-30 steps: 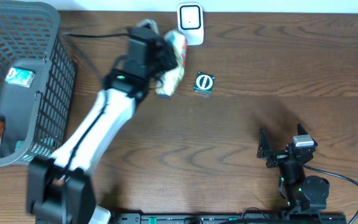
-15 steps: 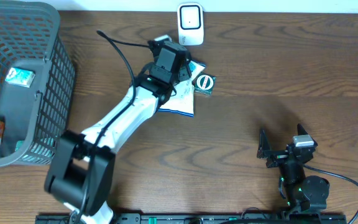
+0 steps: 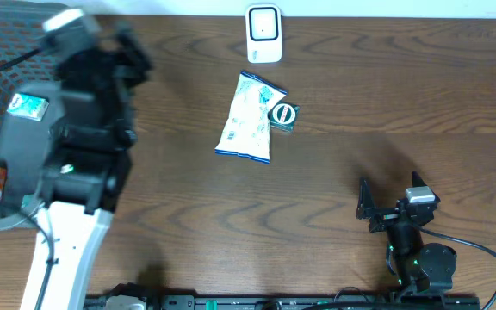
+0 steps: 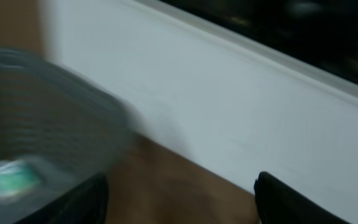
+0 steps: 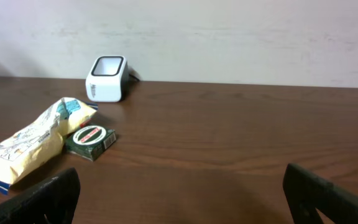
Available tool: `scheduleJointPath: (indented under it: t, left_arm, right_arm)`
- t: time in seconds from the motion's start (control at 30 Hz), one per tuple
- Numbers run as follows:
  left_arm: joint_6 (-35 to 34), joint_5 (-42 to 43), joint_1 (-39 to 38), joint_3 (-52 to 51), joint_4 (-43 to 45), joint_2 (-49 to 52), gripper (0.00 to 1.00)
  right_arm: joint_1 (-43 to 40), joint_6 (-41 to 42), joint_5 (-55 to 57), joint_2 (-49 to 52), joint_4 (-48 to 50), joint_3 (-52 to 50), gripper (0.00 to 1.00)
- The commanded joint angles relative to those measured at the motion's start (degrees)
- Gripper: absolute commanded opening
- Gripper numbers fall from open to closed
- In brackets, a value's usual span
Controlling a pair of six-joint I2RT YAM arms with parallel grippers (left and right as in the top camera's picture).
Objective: Scan the item barcode
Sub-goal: 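Reach the left gripper into the basket and grasp the green wipes pack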
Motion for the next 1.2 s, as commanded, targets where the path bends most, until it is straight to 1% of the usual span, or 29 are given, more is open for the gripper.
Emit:
scheduleJointPath:
  t: [0.0, 0.03, 0.1, 0.13, 0.23, 0.27, 0.33, 0.4, 0.43, 0.47, 0.5, 0.6, 0.67, 0.77, 0.83, 0.93, 1.1, 1.17]
  left_arm:
    - [1.6, -11.52, 11.3, 0.63, -2.93, -0.39, 0.76]
    - [1.55, -11.19, 17.09, 0.63, -4.68, 0.22, 0.78]
    - [0.98, -9.35, 23.17, 0.61, -7.87, 1.36, 0.8]
    - [-0.79, -7.61, 27.65, 0.61, -11.26, 2.58, 0.82]
    - [-1.73, -3.5, 33.7, 0.61, -18.4, 5.53, 0.86]
    - [-2.99, -2.86, 35.74, 0.61, -21.79, 7.19, 0.88]
    - [-4.81, -2.91, 37.92, 0.61, -25.55, 9.84, 0.89]
    - [-7.85, -2.89, 39.3, 0.61, -27.32, 12.11, 0.89]
    - [-10.4, -2.67, 39.89, 0.61, -28.24, 13.73, 0.95]
    - [-11.39, -2.29, 39.95, 0.61, -28.72, 14.38, 0.99]
    - [-11.56, -0.72, 39.98, 0.61, -29.27, 15.32, 0.98]
    - [-11.54, 9.38, 39.95, 0.59, -32.33, 17.79, 0.98]
    - [-11.58, 11.98, 39.95, -0.07, -32.2, 19.65, 0.98]
    - [-11.8, 12.15, 39.98, -0.24, -32.57, 23.1, 0.98]
    - [-13.79, 12.13, 39.98, -0.24, -33.42, 24.65, 0.98]
    - [-18.91, 12.13, 39.98, -0.24, -35.95, 28.37, 0.98]
    - [-21.05, 12.13, 39.98, -0.24, -38.01, 33.07, 0.98]
    - [-23.43, 12.09, 39.98, -0.24, -39.15, 34.29, 0.98]
  right_arm:
    - [0.5, 0.37, 0.0, -0.24, -0.24, -0.09, 0.99]
    - [0.5, 0.37, 0.0, -0.24, -0.22, -0.09, 0.99]
    - [0.5, 0.37, 0.0, -0.24, -0.22, -0.09, 0.99]
    - [0.5, 0.37, 0.0, -0.24, -0.24, -0.09, 0.99]
    - [0.5, 0.37, 0.0, -0.24, -0.22, -0.09, 0.99]
    - [0.5, 0.37, 0.0, -0.24, -0.24, -0.09, 0.99]
    - [0.5, 0.37, 0.0, -0.24, -0.22, -0.09, 0.99]
    - [0.5, 0.37, 0.0, -0.24, -0.22, -0.09, 0.99]
    - [0.5, 0.37, 0.0, -0.24, -0.24, -0.09, 0.99]
    - [0.5, 0.37, 0.0, -0.24, -0.22, -0.09, 0.99]
    - [0.5, 0.37, 0.0, -0.24, -0.24, -0.09, 0.99]
    - [0.5, 0.37, 0.0, -0.24, -0.22, -0.09, 0.99]
    - [0.5, 0.37, 0.0, -0.24, -0.22, -0.09, 0.99]
    - [0.5, 0.37, 0.0, -0.24, -0.24, -0.09, 0.99]
    - [0.5, 0.37, 0.0, -0.24, -0.24, -0.09, 0.99]
    - [0.5, 0.37, 0.0, -0.24, -0.22, -0.09, 0.99]
    - [0.5, 0.37, 0.0, -0.24, -0.24, -0.09, 0.99]
    - [0.5, 0.37, 0.0, -0.24, -0.24, -0.09, 0.99]
